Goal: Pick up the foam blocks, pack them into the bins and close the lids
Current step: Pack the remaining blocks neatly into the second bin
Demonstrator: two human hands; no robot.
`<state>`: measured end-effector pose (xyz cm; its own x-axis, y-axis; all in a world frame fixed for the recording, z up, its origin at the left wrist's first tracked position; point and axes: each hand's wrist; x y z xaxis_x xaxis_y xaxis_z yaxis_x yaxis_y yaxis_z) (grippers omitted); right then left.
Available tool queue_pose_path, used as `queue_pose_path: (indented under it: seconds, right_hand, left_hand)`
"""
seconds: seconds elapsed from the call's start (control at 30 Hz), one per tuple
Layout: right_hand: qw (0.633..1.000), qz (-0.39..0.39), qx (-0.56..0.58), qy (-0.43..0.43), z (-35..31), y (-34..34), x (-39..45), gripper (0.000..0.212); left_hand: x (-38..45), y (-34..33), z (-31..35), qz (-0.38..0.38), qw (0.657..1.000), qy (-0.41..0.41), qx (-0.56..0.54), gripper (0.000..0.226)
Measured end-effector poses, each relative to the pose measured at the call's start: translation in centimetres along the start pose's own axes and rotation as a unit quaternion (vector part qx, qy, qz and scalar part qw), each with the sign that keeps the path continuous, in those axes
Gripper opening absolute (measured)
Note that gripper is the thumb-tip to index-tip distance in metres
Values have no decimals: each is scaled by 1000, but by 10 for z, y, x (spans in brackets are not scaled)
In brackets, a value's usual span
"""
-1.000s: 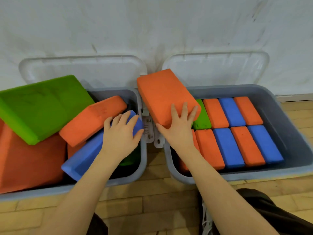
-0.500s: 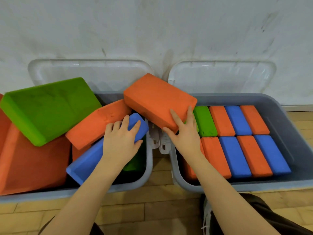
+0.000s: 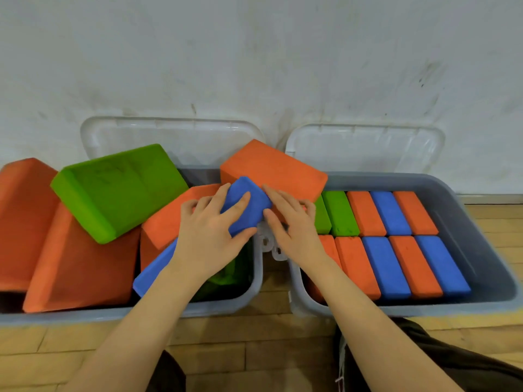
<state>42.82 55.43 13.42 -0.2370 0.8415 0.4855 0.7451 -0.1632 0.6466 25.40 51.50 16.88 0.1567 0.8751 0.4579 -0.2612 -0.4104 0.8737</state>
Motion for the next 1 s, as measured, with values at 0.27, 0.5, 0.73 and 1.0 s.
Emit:
queue_pose_path:
  seconds: [0.27, 0.5, 0.73, 1.0]
  right_hand:
    - [986, 95, 137, 24, -50, 57, 36, 45]
    - [992, 85, 79, -43, -28, 81, 51, 56]
    - [973, 140, 139, -122, 20, 74, 49, 45]
    - [968, 86, 91, -219, 78, 43, 24, 78]
  left_hand:
    - [39, 68, 24, 143, 986, -74, -50, 53]
    - [79, 46, 27, 96, 983, -155, -6, 81]
    - [115, -20, 47, 142, 974, -178, -3, 73]
    - [99, -71, 34, -49, 994, 96, 36, 101]
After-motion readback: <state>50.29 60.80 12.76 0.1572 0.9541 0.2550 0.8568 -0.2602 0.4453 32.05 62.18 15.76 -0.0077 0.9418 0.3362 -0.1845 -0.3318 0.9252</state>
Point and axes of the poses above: each hand's wrist, its own x-axis towards the middle knuckle, its own y-axis out of the back of the hand, z = x × y, and after that the axes turned 2 degrees about z, right-handed
